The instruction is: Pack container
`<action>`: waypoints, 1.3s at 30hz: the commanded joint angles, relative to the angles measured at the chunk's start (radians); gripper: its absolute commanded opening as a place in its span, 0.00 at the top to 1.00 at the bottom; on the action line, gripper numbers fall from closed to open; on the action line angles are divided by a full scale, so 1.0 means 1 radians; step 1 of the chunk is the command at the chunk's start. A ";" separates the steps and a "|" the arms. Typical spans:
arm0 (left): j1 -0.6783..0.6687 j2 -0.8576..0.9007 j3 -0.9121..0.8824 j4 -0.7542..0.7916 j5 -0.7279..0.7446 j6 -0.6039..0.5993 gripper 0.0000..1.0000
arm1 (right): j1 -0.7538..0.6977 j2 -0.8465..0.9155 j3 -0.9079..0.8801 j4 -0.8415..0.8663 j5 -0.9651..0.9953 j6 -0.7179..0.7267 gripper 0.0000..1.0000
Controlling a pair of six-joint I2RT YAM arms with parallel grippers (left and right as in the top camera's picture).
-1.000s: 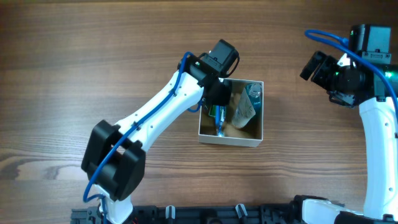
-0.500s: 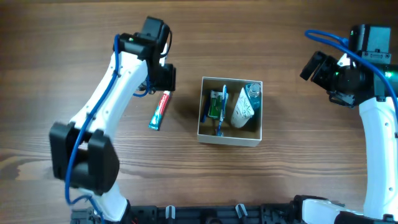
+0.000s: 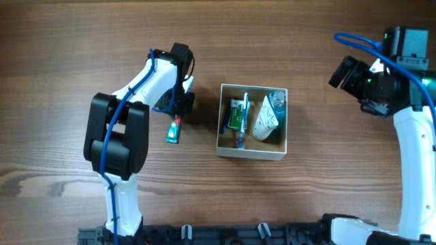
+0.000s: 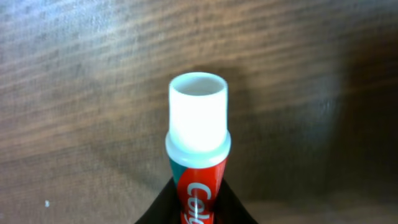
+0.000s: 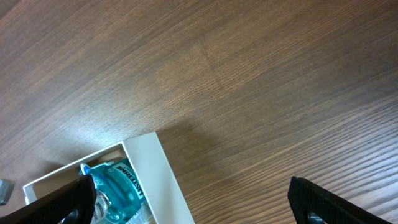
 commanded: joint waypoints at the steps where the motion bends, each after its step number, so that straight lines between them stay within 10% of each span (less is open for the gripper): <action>1: 0.005 0.001 -0.004 -0.073 0.008 0.005 0.96 | -0.003 0.002 0.004 0.003 -0.002 0.013 0.00; 7: -0.024 -0.153 0.204 -0.278 0.186 -0.006 0.96 | -0.003 0.002 0.004 0.003 -0.002 0.013 0.00; 19: -0.343 -0.196 0.161 0.066 0.155 -0.423 0.89 | -0.003 0.002 0.004 0.003 -0.001 0.013 0.00; 21: -0.349 -0.183 0.161 0.067 0.117 -0.423 0.75 | -0.003 0.002 0.004 0.003 -0.002 0.013 0.00; 23: -0.328 -0.197 0.163 0.066 0.104 -0.422 0.00 | -0.003 0.002 0.004 0.003 -0.002 0.013 0.00; 39: -0.222 -0.972 0.164 -0.231 -0.186 -0.414 0.00 | -0.003 0.002 0.004 0.003 -0.002 0.013 0.00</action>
